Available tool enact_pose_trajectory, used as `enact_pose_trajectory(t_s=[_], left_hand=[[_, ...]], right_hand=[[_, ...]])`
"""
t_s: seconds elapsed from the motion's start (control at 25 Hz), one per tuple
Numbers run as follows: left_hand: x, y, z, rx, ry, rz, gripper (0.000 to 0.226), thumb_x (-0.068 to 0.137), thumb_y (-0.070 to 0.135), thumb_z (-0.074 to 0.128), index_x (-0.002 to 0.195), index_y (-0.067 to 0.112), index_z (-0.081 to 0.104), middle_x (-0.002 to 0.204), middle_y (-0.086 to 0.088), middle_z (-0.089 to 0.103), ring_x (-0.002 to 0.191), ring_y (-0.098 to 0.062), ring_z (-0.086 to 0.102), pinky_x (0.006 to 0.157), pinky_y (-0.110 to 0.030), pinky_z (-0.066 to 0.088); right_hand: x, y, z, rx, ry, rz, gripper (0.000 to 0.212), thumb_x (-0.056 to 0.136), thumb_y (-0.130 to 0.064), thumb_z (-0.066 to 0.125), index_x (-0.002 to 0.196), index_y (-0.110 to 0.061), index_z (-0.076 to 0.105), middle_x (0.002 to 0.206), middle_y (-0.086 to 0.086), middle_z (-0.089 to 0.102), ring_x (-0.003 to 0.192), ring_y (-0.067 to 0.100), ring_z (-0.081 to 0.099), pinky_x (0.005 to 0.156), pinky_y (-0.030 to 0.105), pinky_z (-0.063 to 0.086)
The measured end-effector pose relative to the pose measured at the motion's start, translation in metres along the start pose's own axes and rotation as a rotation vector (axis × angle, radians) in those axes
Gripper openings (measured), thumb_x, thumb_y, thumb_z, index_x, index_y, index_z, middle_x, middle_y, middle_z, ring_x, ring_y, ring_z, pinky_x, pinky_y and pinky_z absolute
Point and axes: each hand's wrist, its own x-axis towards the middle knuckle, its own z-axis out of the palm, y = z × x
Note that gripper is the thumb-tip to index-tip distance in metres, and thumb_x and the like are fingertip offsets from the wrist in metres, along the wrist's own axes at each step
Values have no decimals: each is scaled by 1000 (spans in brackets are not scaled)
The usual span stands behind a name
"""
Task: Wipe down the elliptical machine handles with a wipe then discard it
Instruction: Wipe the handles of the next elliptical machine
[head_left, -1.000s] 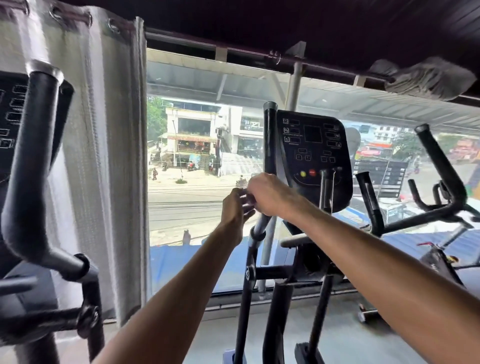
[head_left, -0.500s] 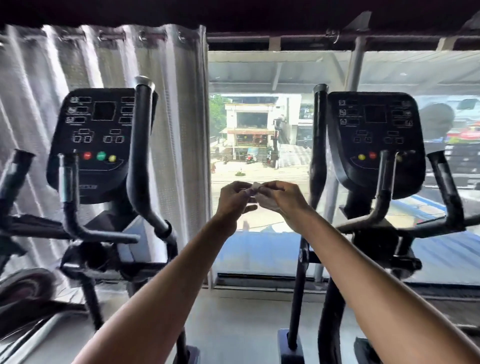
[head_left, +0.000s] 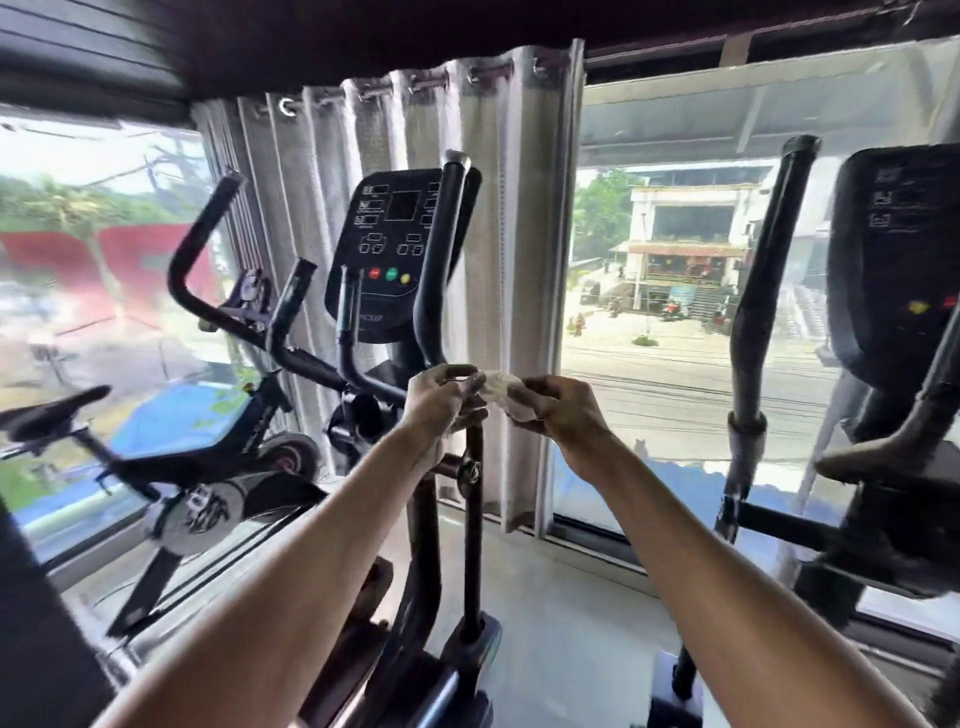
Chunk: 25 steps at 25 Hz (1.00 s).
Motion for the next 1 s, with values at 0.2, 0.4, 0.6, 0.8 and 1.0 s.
enact_pose_trajectory(t_s=[0.2,0.4,0.6,0.8,1.0], left_hand=[[-32,11,-45,19,-141,-87,30,91,-5,67,114,15,69,84,-5,78,72,-18,74,71,-34,63],[-45,26,-78,73,-68,1,25,87,-4,72,108,10,72,101,-14,77,91,-26,73,75,-34,60],[-61,48,-107,168,-18,138,35,86,-7,73,115,10,68,112,-15,69,95,-24,72,75,-35,64],[-79,62,-151,197,-88,168,37,86,-5,74,119,10,66,116,-17,69,98,-25,71,75,-34,63],[-89,58,-182,125,-138,95,32,85,4,78,115,10,70,115,-17,70,96,-29,70,86,-42,61]], right_hand=[[-15,-2,34,-34,-77,-3,17,90,-10,73,105,-1,73,96,10,75,81,18,70,68,27,59],[-31,-11,68,-122,-91,-6,12,88,-10,75,99,-4,74,97,13,76,84,23,70,75,38,62],[-54,-20,108,-194,-128,-103,30,83,-6,77,111,-9,66,110,13,69,98,28,70,75,43,63],[-77,-24,139,-99,-115,-71,30,87,-1,74,116,-2,66,107,17,73,96,31,73,67,28,62],[-93,-23,161,-17,-72,-53,21,90,4,68,109,-5,70,101,14,74,87,25,72,70,31,63]])
